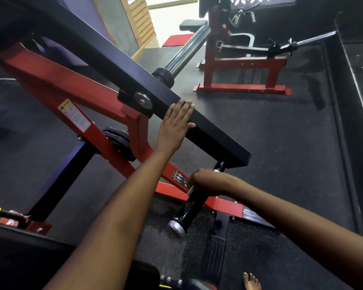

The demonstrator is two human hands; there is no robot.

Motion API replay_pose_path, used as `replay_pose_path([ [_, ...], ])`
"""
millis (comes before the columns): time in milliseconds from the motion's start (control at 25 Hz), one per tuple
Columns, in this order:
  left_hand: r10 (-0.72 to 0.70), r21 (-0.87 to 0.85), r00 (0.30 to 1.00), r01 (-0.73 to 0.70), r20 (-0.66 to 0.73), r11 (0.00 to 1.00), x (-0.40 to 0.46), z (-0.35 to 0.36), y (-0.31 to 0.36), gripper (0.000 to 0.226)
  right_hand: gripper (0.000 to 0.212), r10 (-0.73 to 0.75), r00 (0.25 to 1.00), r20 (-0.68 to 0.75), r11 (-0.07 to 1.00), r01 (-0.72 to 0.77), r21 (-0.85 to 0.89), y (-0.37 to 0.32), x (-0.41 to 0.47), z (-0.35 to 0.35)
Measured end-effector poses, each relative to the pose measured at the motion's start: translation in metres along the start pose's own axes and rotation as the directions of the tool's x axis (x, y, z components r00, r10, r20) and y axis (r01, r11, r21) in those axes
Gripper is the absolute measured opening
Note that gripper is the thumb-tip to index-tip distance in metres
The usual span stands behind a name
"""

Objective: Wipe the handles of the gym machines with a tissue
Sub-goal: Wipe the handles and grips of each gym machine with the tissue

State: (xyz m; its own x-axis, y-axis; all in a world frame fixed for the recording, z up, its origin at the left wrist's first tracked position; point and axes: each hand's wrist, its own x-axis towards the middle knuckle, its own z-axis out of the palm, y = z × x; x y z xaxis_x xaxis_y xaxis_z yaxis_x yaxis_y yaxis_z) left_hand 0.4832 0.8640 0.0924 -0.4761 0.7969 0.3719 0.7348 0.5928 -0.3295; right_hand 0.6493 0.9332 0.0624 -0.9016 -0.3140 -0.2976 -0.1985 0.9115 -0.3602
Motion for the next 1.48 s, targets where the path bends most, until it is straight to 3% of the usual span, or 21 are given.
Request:
replay_pose_path([
  [80, -0.001, -0.015, 1.0, 0.001, 0.016, 1.0, -0.001, 0.0, 0.003, 0.064, 0.015, 0.187, 0.982, -0.026, 0.982, -0.186, 0.026, 0.025, 0.005, -0.007],
  [120, -0.003, -0.01, 1.0, 0.003, 0.011, 1.0, -0.002, -0.001, 0.003, 0.064, 0.014, 0.206, 0.978, -0.043, 0.978, -0.203, 0.054, 0.024, 0.006, -0.003],
  [160, -0.005, 0.0, 1.0, 0.005, 0.006, 1.0, -0.002, -0.001, 0.003, 0.063, 0.015, 0.171, 0.984, -0.053, 0.982, -0.167, 0.084, 0.014, 0.004, 0.0],
  [280, -0.004, 0.005, 1.0, 0.004, -0.023, 1.0, -0.001, 0.0, 0.0, 0.061, 0.024, -0.186, 0.977, -0.101, 0.973, 0.198, 0.119, -0.028, -0.014, 0.022],
  [320, 0.003, 0.008, 1.0, -0.003, -0.017, 1.0, 0.0, 0.0, 0.0, 0.061, 0.028, -0.228, 0.962, -0.15, 0.96, 0.248, 0.131, -0.022, -0.021, 0.025],
  [400, 0.009, 0.005, 1.0, -0.009, -0.011, 1.0, 0.001, 0.0, 0.001, 0.061, 0.04, -0.036, 0.932, -0.361, 0.97, 0.12, 0.213, 0.019, -0.032, 0.03],
  [480, 0.011, -0.008, 0.999, -0.011, -0.035, 1.0, -0.001, 0.002, 0.002, 0.059, 0.05, 0.201, 0.804, -0.559, 0.948, -0.017, 0.317, 0.036, -0.046, 0.048],
  [520, 0.014, -0.012, 0.998, -0.015, -0.059, 1.0, -0.001, 0.003, 0.002, 0.058, 0.05, 0.202, 0.777, -0.597, 0.949, -0.005, 0.315, 0.025, -0.054, 0.058],
  [640, 0.022, -0.04, 0.996, -0.026, -0.09, 0.999, -0.002, 0.006, 0.0, 0.056, 0.043, -0.22, 0.785, -0.579, 0.946, 0.316, 0.07, -0.021, -0.062, 0.099],
  [680, 0.024, -0.043, 0.996, -0.028, -0.083, 0.999, -0.001, 0.006, -0.001, 0.056, 0.04, -0.272, 0.775, -0.57, 0.935, 0.353, 0.034, -0.013, -0.061, 0.098],
  [840, 0.006, -0.04, 0.999, -0.007, -0.035, 0.999, 0.0, 0.005, 0.0, 0.056, 0.037, 0.148, 0.653, -0.743, 0.979, 0.01, 0.203, 0.037, -0.048, 0.072],
  [920, -0.003, -0.048, 1.0, 0.002, -0.007, 0.999, 0.0, 0.004, 0.001, 0.058, 0.033, 0.043, 0.721, -0.691, 0.969, 0.139, 0.205, 0.0, -0.051, 0.074],
  [1000, -0.013, -0.05, 1.0, 0.015, 0.026, 0.999, -0.001, 0.002, 0.002, 0.06, 0.033, -0.286, 0.753, -0.593, 0.923, 0.382, 0.04, -0.039, -0.052, 0.089],
  [1040, -0.015, -0.046, 0.999, 0.017, 0.031, 0.999, -0.001, 0.002, 0.003, 0.06, 0.035, -0.373, 0.756, -0.538, 0.898, 0.439, -0.005, -0.037, -0.052, 0.09],
  [1080, -0.019, -0.04, 0.999, 0.02, 0.035, 0.999, -0.001, 0.001, 0.004, 0.061, 0.038, -0.354, 0.773, -0.526, 0.91, 0.414, -0.004, -0.024, -0.051, 0.085],
  [1200, -0.027, -0.019, 0.996, 0.029, 0.08, 0.999, -0.001, -0.002, 0.005, 0.063, 0.036, 0.066, 0.746, -0.663, 0.973, 0.099, 0.208, 0.014, -0.045, 0.068],
  [1240, -0.03, -0.015, 0.996, 0.031, 0.089, 0.999, -0.001, -0.002, 0.005, 0.063, 0.035, 0.101, 0.741, -0.664, 0.967, 0.083, 0.239, 0.004, -0.045, 0.069],
  [1320, -0.029, -0.013, 0.995, 0.031, 0.098, 0.999, -0.001, -0.003, 0.004, 0.064, 0.033, -0.1, 0.803, -0.587, 0.951, 0.251, 0.181, -0.042, -0.05, 0.077],
  [1400, -0.025, -0.013, 0.995, 0.026, 0.101, 1.0, -0.001, -0.004, 0.004, 0.065, 0.033, -0.311, 0.811, -0.496, 0.909, 0.406, 0.094, -0.057, -0.057, 0.074],
  [1440, -0.026, -0.013, 0.995, 0.027, 0.098, 1.0, -0.001, -0.004, 0.004, 0.064, 0.032, -0.308, 0.831, -0.463, 0.914, 0.394, 0.1, -0.049, -0.054, 0.063],
  [1480, -0.028, -0.015, 0.995, 0.029, 0.097, 0.999, -0.001, -0.005, 0.004, 0.064, 0.029, -0.206, 0.868, -0.451, 0.943, 0.299, 0.145, -0.037, -0.048, 0.047],
])
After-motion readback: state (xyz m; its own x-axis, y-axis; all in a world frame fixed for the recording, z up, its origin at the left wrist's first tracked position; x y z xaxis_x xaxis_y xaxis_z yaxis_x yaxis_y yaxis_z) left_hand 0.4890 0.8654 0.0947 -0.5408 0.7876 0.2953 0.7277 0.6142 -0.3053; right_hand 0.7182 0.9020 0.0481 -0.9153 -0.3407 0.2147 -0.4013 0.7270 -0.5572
